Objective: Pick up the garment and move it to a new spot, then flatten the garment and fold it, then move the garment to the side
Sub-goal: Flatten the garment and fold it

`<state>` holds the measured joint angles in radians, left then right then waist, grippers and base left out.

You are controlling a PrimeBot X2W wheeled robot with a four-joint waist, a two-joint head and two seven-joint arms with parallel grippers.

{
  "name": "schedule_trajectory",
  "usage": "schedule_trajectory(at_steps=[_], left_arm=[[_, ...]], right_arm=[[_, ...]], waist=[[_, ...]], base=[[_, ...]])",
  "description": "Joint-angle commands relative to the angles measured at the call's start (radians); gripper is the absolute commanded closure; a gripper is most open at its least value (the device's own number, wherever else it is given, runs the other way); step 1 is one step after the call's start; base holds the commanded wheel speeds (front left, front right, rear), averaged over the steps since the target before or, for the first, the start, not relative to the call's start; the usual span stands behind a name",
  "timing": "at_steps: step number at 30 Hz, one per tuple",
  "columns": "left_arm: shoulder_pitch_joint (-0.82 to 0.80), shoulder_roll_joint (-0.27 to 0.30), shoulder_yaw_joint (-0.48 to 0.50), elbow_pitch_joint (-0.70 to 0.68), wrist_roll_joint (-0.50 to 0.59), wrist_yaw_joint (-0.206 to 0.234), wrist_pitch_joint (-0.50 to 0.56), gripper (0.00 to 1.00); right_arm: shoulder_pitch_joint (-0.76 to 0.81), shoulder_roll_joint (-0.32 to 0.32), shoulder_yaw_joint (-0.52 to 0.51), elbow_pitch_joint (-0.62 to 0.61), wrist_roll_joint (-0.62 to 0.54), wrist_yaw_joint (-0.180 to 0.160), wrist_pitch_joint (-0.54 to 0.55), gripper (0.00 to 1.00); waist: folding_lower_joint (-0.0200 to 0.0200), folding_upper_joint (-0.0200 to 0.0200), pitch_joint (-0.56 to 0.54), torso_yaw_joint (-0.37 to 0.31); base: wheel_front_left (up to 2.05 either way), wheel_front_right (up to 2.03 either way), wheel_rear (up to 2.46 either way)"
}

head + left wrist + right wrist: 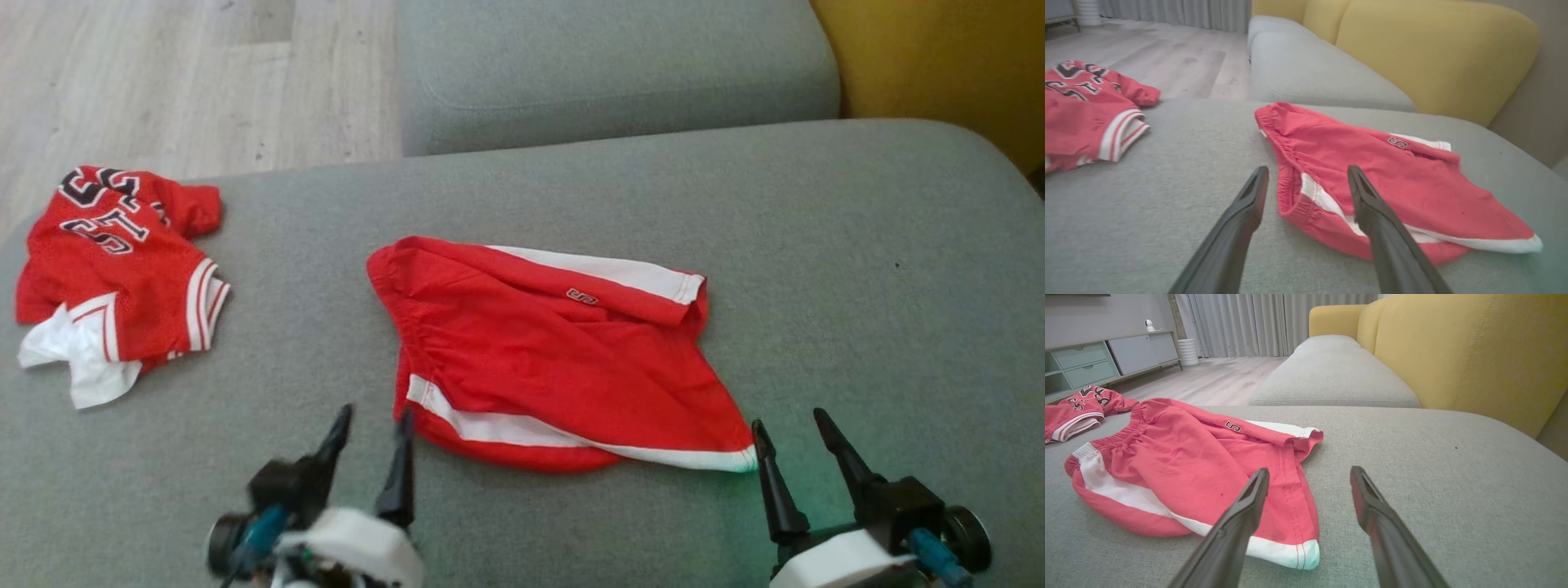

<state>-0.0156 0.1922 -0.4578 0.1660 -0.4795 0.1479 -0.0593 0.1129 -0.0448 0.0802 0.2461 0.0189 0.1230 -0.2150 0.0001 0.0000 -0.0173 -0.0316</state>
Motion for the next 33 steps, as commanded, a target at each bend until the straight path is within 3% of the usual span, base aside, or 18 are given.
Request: schedule_trajectory(at_steps=[1, 10, 16, 21, 26, 27, 33], left_arm=[[-0.083, 0.012, 0.008, 0.001, 0.023, -0.013, 0.037, 0.0], [-0.235, 0.022, -0.024, 0.115, 0.031, -0.022, 0.216, 0.0], [-0.282, 0.024, -0.012, 0.152, 0.036, 0.022, 0.272, 0.0], [-0.283, 0.028, -0.021, 0.142, 0.035, 0.023, 0.29, 0.03], [-0.27, 0.034, -0.026, 0.097, 0.035, 0.018, 0.268, 0.9], [-0.266, 0.034, -0.027, 0.089, 0.035, 0.018, 0.263, 1.0], [-0.24, 0.027, -0.02, 0.044, 0.024, 0.027, 0.228, 1.0]], right_arm=[[-0.049, -0.005, 0.032, -0.032, -0.005, 0.008, 0.004, 0.0], [-0.082, -0.005, 0.043, -0.042, -0.011, 0.008, 0.023, 0.0], [-0.091, -0.005, 0.039, -0.039, -0.014, 0.008, 0.034, 0.0], [-0.095, -0.005, 0.037, -0.039, -0.039, 0.008, 0.046, 0.0], [-0.079, -0.005, 0.063, -0.039, -0.094, 0.008, 0.075, 0.0], [-0.075, -0.005, 0.071, -0.036, -0.107, 0.008, 0.082, 0.0], [-0.049, -0.021, 0.111, -0.011, -0.137, 0.008, 0.119, 0.0]], waist=[[-0.0001, 0.0, 0.014, -0.013], [-0.0001, 0.0, 0.087, -0.06], [-0.0001, 0.0, 0.126, -0.073], [-0.0001, 0.0, 0.141, -0.071], [-0.0001, 0.0, 0.148, -0.058], [-0.0001, 0.0, 0.149, -0.055], [-0.0001, 0.0, 0.152, -0.039]], base=[[0.0, 0.0, 0.0], [0.0, 0.0, 0.0], [0.0, 0.0, 0.0], [0.0, 0.0, 0.0], [0.0, 0.0, 0.0], [0.0, 0.0, 0.0], [0.0, 0.0, 0.0]])
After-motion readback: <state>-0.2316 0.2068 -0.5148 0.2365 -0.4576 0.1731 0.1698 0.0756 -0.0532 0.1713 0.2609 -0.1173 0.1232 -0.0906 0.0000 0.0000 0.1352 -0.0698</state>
